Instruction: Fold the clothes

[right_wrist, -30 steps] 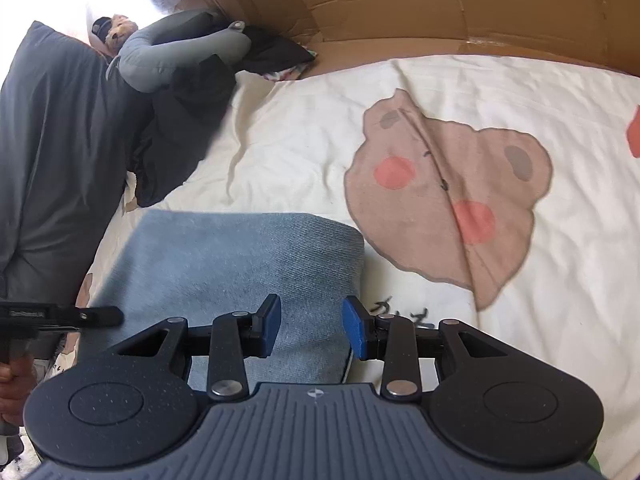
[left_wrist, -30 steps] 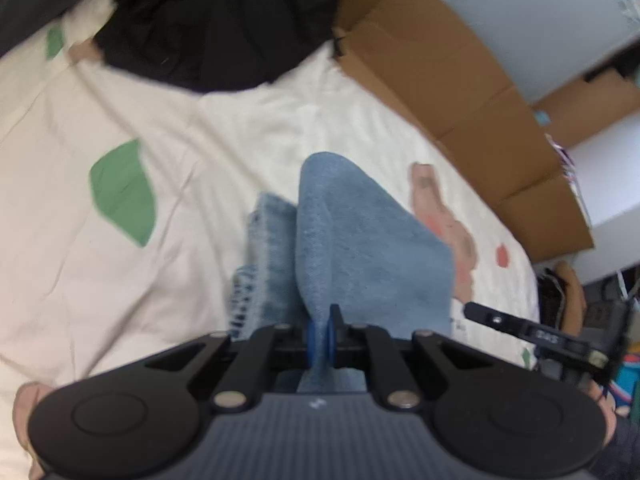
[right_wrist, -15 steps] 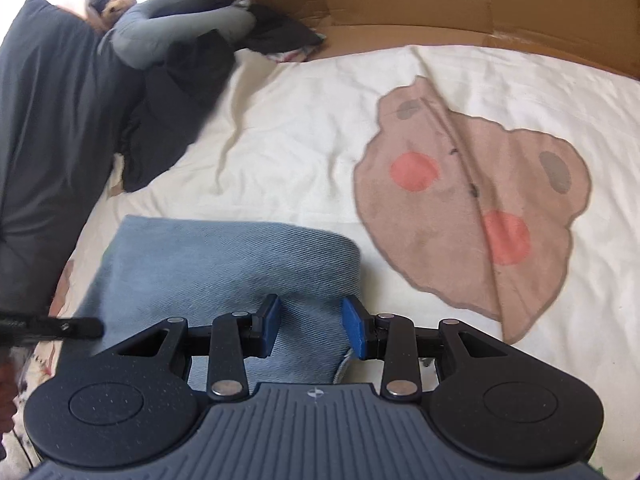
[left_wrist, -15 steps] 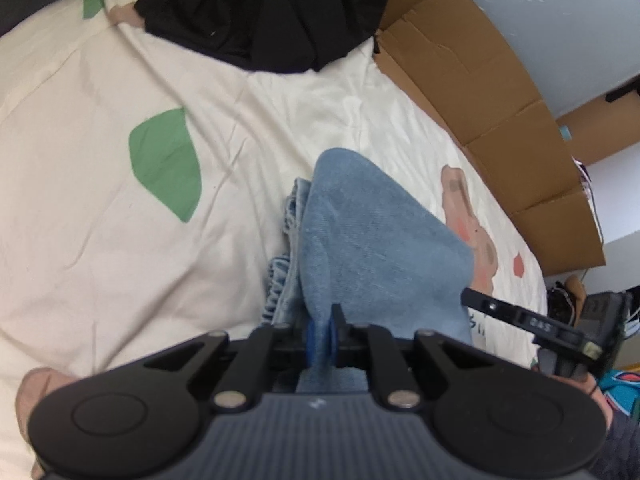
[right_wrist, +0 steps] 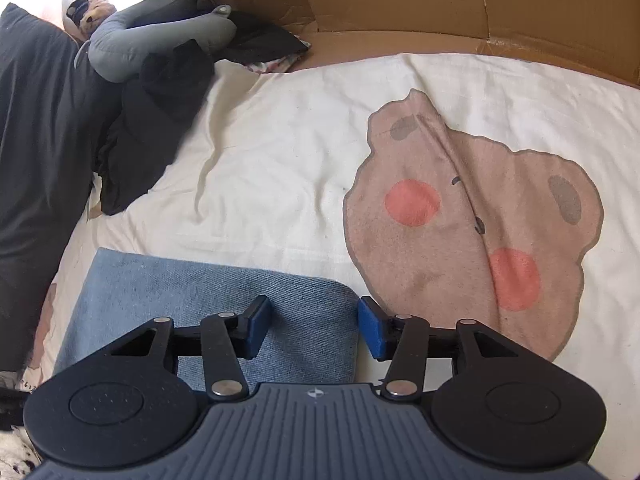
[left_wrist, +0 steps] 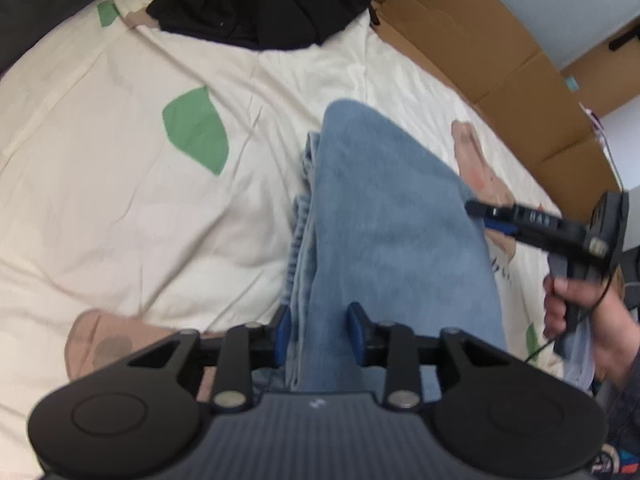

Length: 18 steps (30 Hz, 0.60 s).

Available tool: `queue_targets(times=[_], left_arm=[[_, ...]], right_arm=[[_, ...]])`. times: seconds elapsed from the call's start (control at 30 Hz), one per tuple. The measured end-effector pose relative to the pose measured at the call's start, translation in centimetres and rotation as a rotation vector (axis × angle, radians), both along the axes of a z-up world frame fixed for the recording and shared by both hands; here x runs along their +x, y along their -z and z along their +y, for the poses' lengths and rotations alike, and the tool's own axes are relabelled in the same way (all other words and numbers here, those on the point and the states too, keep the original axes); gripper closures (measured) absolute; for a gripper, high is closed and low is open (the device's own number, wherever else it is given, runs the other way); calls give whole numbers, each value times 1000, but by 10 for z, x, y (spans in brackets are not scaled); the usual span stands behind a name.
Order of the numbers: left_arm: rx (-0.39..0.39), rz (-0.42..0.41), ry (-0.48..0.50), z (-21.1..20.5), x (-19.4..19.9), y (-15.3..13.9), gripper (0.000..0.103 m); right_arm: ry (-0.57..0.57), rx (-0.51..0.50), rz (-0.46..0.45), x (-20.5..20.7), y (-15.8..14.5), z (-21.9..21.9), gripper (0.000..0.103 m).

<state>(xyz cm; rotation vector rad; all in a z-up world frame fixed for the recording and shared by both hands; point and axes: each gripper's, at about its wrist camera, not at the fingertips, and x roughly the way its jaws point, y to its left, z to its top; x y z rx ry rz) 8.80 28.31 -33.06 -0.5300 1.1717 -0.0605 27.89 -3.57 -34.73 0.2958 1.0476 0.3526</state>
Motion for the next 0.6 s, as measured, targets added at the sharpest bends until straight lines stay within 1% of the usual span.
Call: queue_targets(times=[0.1, 0.17, 0.23, 0.3, 0.37, 0.4, 0.47, 0.53, 0.6], left_arm=[[-2, 19, 11, -2, -7, 0, 66], [0, 25, 13, -4, -11, 0, 64], [0, 32, 13, -4, -15, 0, 59], [-8, 36, 11, -3, -18, 3, 58], [-9, 32, 14, -2, -18, 3, 59], [-6, 27, 18, -3, -18, 2, 63], [8, 21, 29, -5, -18, 0, 63], [15, 20, 32, -5, -17, 0, 64], [18, 20, 30, -6, -17, 0, 64]], right_arm=[[-9, 3, -12, -6, -10, -2, 53], [-15, 17, -14, -13, -19, -6, 53], [-25, 46, -10, -22, -26, -9, 53], [-50, 62, 1, -36, -31, -9, 53], [-86, 74, 26, -54, -31, -7, 54], [-107, 81, 42, -63, -30, -6, 54], [-143, 86, 80, -81, -26, -6, 57], [-155, 88, 99, -97, -23, -9, 57], [-158, 98, 115, -111, -21, -15, 62]])
